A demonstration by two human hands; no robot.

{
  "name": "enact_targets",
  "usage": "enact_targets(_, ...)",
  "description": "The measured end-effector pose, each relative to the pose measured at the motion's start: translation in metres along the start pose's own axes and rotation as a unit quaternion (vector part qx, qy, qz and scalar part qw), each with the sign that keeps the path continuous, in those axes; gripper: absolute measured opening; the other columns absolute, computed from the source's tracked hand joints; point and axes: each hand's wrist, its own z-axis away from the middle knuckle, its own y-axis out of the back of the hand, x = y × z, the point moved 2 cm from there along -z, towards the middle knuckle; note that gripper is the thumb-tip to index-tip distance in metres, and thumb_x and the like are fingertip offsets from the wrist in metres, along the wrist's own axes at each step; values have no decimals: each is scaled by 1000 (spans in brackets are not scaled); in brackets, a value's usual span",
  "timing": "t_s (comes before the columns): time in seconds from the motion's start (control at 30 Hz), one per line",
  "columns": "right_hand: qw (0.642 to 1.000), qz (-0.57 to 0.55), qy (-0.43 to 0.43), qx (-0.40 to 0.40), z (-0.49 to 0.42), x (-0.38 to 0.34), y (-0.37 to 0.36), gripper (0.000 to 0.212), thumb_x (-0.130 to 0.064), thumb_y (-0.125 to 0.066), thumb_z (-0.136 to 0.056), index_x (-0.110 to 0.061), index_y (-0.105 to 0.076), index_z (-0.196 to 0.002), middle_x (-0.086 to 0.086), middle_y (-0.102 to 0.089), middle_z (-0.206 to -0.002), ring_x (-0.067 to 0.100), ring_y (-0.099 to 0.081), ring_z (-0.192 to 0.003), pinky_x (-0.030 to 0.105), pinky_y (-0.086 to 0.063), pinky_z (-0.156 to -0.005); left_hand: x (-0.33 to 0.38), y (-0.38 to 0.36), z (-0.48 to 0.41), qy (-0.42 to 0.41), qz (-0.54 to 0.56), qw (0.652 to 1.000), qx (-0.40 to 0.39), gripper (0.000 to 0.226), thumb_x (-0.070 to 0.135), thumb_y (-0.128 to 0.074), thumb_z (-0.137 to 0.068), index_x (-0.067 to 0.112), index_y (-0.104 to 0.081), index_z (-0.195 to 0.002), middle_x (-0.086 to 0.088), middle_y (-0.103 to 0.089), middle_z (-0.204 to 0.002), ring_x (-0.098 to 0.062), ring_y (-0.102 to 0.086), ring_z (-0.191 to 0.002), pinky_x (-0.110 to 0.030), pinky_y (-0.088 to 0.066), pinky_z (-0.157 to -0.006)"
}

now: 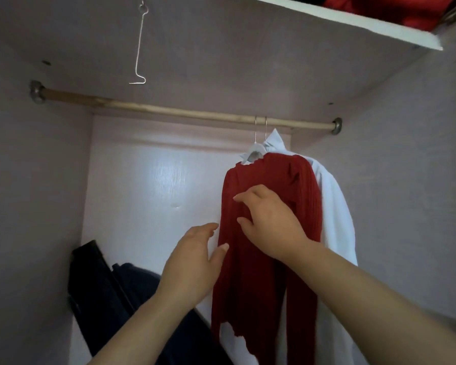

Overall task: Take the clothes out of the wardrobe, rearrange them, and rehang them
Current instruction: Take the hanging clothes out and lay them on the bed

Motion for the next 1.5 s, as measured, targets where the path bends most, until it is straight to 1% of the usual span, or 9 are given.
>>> enact_targets(0.3,989,135,-21,60,-119,52,-42,39,-16,-51,-88,-17,-53,-128,3,-50,-126,25,-43,-119,32,-33,-99,-41,-36,-96,-68,31,996,45,47,37,-49,-92,28,-37,-137,11,-46,-134,-3,-43,-119,-10,-27,-89)
enact_targets(0.6,971,148,-60,176,-157,133,-48,40,-11,-52,-88,-7,-53,-128,13,-53,-127,32,-45,-119,36,-33,-100,-69,-59,-133,-90,10,992,89,52,42,-50,-90,33,-32,-138,19,-44,-126,11,-34,-103,-8,-25,-86)
enact_targets(0.73,965,142,-50,216,-163,171,-61,39,-14,-70,-78,-5,-61,-115,15,-62,-110,38,-54,-104,43,-42,-88,-72,-68,-148,-102,-13,989,106,52,39,-56,-87,31,-38,-135,22,-44,-116,10,-39,-102,-8,-27,-85)
enact_targets(0.83,955,129,-28,264,-170,182,-64,30,-17,-72,-75,-11,-67,-105,12,-66,-95,37,-58,-91,43,-43,-78,-72,-73,-159,-105,-29,987,121,51,35,-59,-85,30,-42,-134,20,-47,-115,8,-43,-101,-10,-30,-84)
enact_targets(1.03,938,69,21,339,-186,171,-67,27,-30,-61,-75,-20,-72,-98,5,-69,-88,32,-57,-85,35,-38,-75,-68,-60,-170,-136,-107,969,178,49,38,-55,-86,21,-48,-131,5,-52,-126,-10,-45,-118,-18,-29,-98)
enact_targets(1.13,932,39,33,358,-202,155,-65,27,-30,-62,-74,-18,-72,-97,7,-69,-87,34,-58,-84,36,-42,-73,-63,-40,-175,-154,-154,951,221,57,46,-41,-81,16,-49,-129,-2,-52,-125,-13,-39,-117,-17,-24,-99)
enact_targets(1.27,925,-33,50,375,-217,125,-57,27,-27,-63,-79,-16,-70,-103,8,-67,-94,33,-55,-95,36,-44,-77,-62,-9,-172,-146,-183,937,261,61,48,-38,-80,17,-47,-131,0,-49,-129,-12,-37,-121,-24,-26,-102)
enact_targets(1.37,919,-82,77,378,-207,95,-63,29,-29,-63,-80,-19,-69,-106,5,-66,-100,29,-56,-96,29,-40,-74,-69,13,-157,-126,-213,925,288,60,47,-39,-80,15,-47,-130,-2,-49,-129,-15,-38,-121,-26,-26,-101)
enact_targets(1.5,923,-185,109,319,-171,45,-96,33,-37,-58,-78,-26,-68,-107,-2,-65,-100,21,-59,-96,34,-47,-74,-90,37,-108,-72,-255,912,314,56,45,-41,-83,13,-48,-129,-6,-51,-128,-15,-38,-119,-32,-29,-101)
